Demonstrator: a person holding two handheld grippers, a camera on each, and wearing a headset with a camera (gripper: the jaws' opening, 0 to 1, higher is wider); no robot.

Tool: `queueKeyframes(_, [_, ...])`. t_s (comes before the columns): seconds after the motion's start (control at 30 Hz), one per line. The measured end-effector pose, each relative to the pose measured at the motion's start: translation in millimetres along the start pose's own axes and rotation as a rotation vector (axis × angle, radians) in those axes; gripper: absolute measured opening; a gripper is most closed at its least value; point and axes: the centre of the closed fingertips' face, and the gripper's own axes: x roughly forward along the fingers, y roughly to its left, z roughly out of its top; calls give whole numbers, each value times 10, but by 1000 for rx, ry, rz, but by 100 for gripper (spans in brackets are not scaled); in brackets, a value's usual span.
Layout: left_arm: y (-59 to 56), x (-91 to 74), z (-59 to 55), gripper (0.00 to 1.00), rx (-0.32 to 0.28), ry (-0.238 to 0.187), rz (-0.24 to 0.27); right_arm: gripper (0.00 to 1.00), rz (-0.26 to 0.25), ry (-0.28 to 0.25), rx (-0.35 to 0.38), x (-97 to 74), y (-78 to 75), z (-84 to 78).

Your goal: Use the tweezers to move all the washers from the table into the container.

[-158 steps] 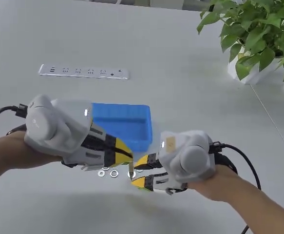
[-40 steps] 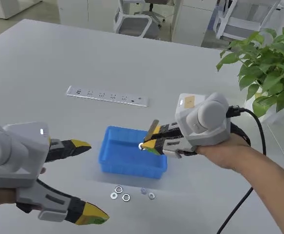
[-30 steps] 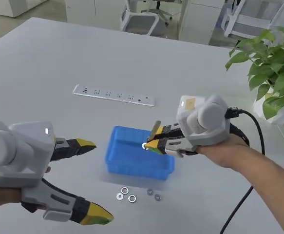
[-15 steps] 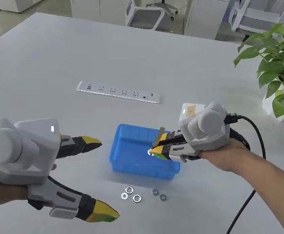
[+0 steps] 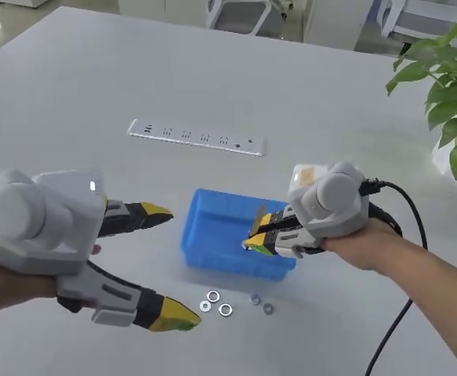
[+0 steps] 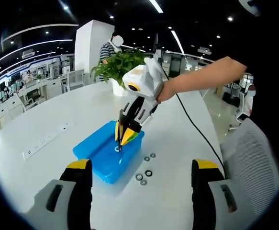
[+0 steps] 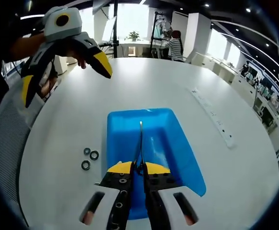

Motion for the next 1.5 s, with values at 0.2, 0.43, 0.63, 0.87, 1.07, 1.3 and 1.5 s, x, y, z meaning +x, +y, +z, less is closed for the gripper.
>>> queueKeyframes(0.2, [88,97,104,79,31,-10,0,9,10,20,-3,44,13,-49])
queueKeyframes(0.43, [176,280,356,59,90,-67,-23,9,19,32,-5,75,29,-80])
queueKeyframes(0.63, [238,469,504,44,151,-71,-53,9,25,33,-8,79,29,-87])
queueKeyframes(0.87, [368,703,502,25,202,-21,-74,9,30,29,-13,87,30,-77])
queueKeyframes(1.07, [375,829,456,17,240,15,-113,9,34,27,-21,96,28,-74])
queueKeyframes(1.3, [408,895,427,9,282,30,-124,9,38,23,-27,93,31,-73])
queueKeyframes(1.5, [426,915,428,7,296,36,-134,9,36,22,-27,91,27,-75])
